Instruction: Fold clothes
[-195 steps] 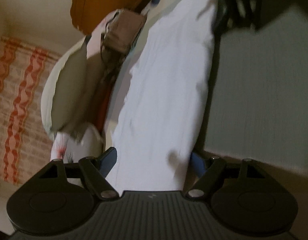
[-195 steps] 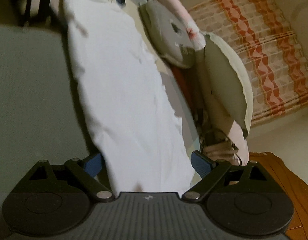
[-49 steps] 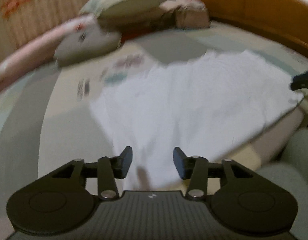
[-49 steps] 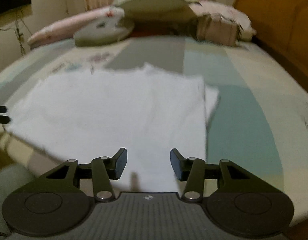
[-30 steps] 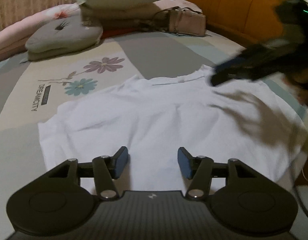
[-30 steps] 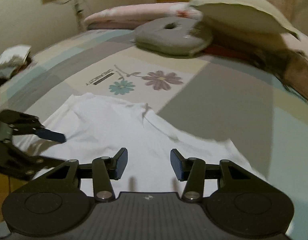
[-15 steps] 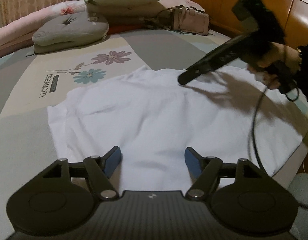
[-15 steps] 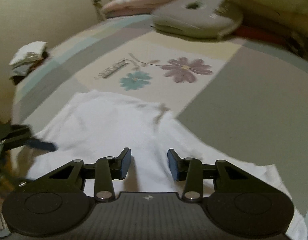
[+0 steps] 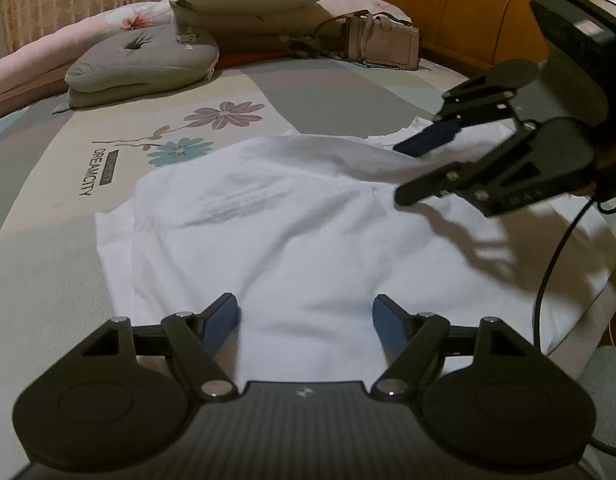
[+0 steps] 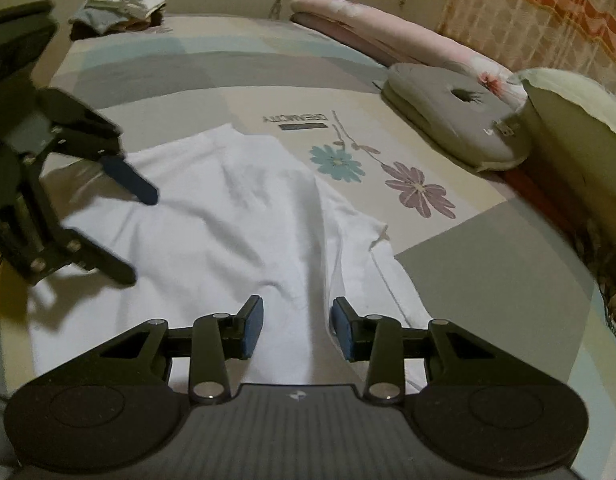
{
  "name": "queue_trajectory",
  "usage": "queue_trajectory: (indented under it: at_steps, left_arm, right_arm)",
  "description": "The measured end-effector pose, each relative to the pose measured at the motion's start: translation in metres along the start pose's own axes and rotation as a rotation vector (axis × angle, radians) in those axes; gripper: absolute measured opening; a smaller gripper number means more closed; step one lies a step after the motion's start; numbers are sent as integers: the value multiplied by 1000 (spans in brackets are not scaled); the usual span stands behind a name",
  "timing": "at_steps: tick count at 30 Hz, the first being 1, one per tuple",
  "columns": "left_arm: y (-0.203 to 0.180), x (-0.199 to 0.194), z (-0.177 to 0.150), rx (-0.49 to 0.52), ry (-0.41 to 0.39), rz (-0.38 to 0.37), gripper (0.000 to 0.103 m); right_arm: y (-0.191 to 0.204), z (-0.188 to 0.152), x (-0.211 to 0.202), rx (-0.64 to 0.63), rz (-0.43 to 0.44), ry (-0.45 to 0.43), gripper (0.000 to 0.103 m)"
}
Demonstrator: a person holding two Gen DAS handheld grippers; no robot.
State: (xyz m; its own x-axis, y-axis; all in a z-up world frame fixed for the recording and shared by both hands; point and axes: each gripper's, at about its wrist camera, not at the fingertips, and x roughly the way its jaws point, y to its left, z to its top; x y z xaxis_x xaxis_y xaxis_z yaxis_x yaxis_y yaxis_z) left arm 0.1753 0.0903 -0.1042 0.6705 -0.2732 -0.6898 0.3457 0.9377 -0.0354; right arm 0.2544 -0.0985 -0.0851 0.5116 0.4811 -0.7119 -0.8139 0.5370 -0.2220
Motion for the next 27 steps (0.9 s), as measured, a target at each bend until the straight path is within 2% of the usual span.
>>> queue_trajectory:
  at_steps: [3,5,7,9,12,15,17,20,23,27]
  left_arm:
    - [1,-1,2,-2,7,-4,76]
    - [1,-6,8,19,-5,5,75]
    - [4,-10,13,38,-29,9,76]
    - [9,-10,18,41,-42,12,76]
    - [25,2,16,-43,5,-18,76]
    - [41,-3,5,-137,3,-72,76]
    - [39,-10,-3,-115,8,-57,76]
    - [31,-17,-6,-44,30,-26,76]
    - [25,-23,5,4,39,-12,76]
    - [18,-14,28,47,3,-52,76]
  right_arm:
    - [-16,2,7,59,-68,-18,44]
    - [-25,7,7,127,-52,-40,44]
    - [-26,12,4,160,-1,-68,44]
    - [-15,17,6,136,68,-72,44]
    - [-6,22,27,150,147,-48,44]
    - [-16,23,58,255,151,-20,44]
    - [-27,24,65,336,153,-42,44]
    - [-35,28,60,398,80,-48,44]
    - [-31,20,29,388,52,-58,45]
    - [-22,-8,-27,361,-43,-40,55]
